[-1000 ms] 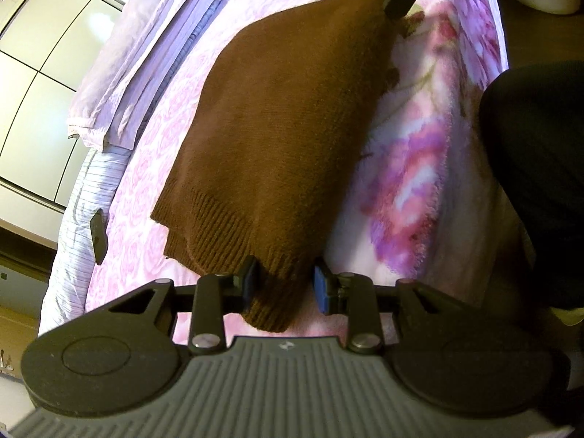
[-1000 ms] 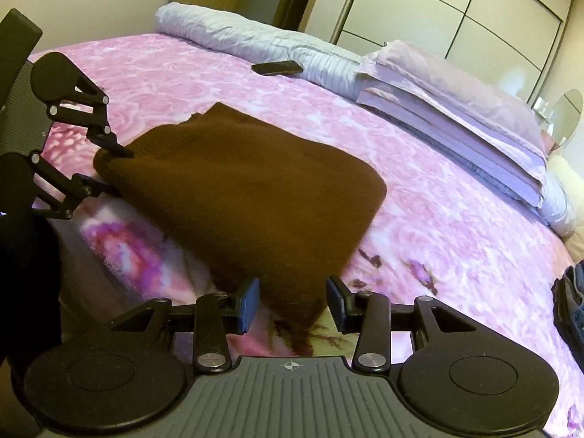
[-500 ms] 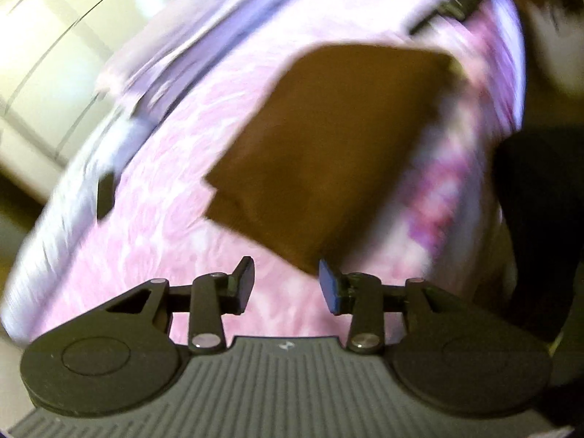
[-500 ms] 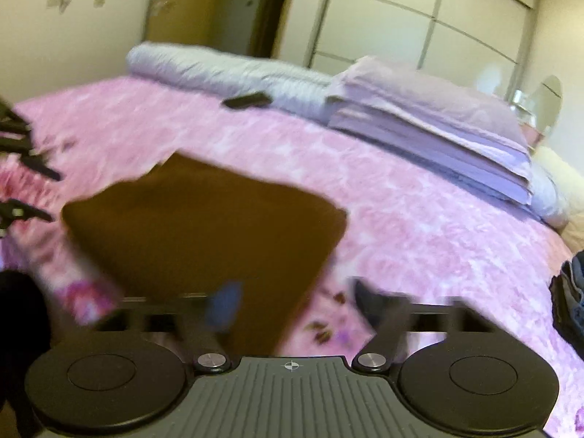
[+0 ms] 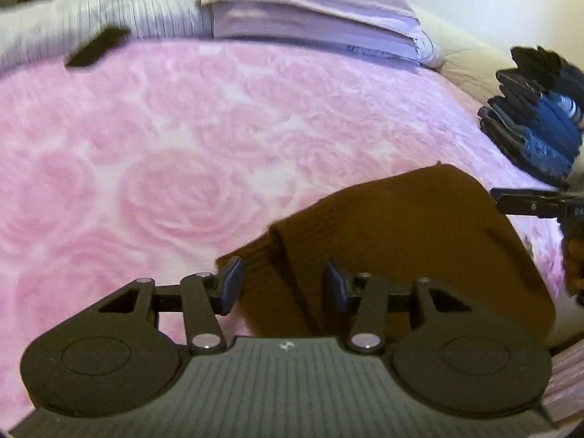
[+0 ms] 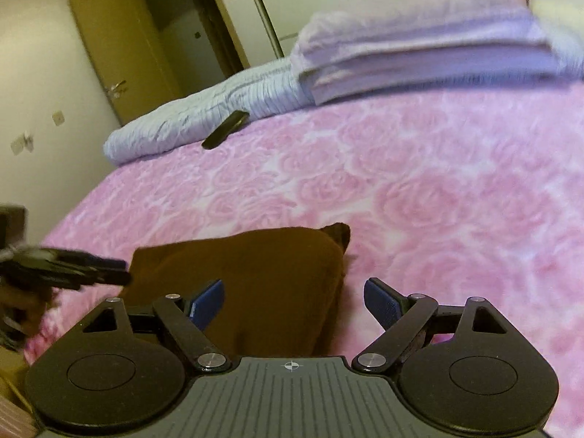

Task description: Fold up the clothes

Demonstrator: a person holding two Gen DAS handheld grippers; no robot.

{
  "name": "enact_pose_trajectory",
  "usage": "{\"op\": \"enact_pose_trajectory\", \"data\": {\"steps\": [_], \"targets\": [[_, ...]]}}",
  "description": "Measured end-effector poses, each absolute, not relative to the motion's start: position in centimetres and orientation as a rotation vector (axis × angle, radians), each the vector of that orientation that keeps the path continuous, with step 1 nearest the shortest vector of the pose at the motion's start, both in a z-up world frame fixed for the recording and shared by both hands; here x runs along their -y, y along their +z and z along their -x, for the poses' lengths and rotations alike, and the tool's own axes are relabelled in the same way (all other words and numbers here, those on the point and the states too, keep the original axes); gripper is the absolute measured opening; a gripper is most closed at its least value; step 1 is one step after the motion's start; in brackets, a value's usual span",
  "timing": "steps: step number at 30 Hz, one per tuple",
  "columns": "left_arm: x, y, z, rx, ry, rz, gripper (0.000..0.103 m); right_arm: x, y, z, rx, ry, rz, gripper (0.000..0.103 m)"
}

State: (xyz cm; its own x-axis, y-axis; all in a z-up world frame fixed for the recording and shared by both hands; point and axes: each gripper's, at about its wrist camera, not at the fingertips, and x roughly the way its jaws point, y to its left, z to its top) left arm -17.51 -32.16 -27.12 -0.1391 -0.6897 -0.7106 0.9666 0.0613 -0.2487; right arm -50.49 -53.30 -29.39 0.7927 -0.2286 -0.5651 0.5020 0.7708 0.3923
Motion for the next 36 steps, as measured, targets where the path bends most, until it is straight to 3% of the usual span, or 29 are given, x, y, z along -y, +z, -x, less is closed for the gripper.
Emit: {"op": "enact_pose_trajectory", "data": {"steps": [1,2,3,7,13,14,17,25,31,36], "targets": [[31.8,-27.0,17.5,-0.826,-1.519,-0.415,0.000,54.1,-29.9,50.1,-0.518,-0.410,-0.592,0.084],[31.4,-26.9,17.5,-0.809,-1.529,-0.398,0.000,54.9,-30.4,49.7,-0.524,-0.408,-0.627,0.050],[31.1,-26.8,17.4,-0.792,-1.538,-0.382,0.000,55.7,-30.9,49.4,-0.532,-0.407,-0.664,0.008],[27.5,-24.4,17.5,-0.661,-1.517,-0.307,0.000,55.0,-28.8,48.9,-0.474,-0.364,-0.600,0.009],[31.6,-28.9,16.4,-0.773,-1.442,-0.462,0.000,56.7,-30.5,46.9,-0.540,-0.404,-0.551,0.011],[31.6,-29.0,16.4,-0.761,-1.441,-0.461,0.001,57.0,-31.0,47.0,-0.553,-0.422,-0.571,0.021],[30.6,-27.7,16.8,-0.709,-1.420,-0.477,0.011,56.6,-30.7,48.0,-0.580,-0.524,-0.528,0.072],[28.5,-23.5,21.2,-0.518,-1.516,-0.558,0.011,49.7,-25.4,49.5,-0.527,-0.411,-0.272,0.071],[31.9,-27.4,25.4,-0.517,-1.538,-0.836,0.012,47.7,-30.3,45.4,-0.792,-0.314,-0.210,0.071],[31.7,-27.3,25.9,-0.481,-1.511,-0.866,0.012,45.5,-28.5,46.9,-0.725,-0.345,-0.182,0.071]]}}
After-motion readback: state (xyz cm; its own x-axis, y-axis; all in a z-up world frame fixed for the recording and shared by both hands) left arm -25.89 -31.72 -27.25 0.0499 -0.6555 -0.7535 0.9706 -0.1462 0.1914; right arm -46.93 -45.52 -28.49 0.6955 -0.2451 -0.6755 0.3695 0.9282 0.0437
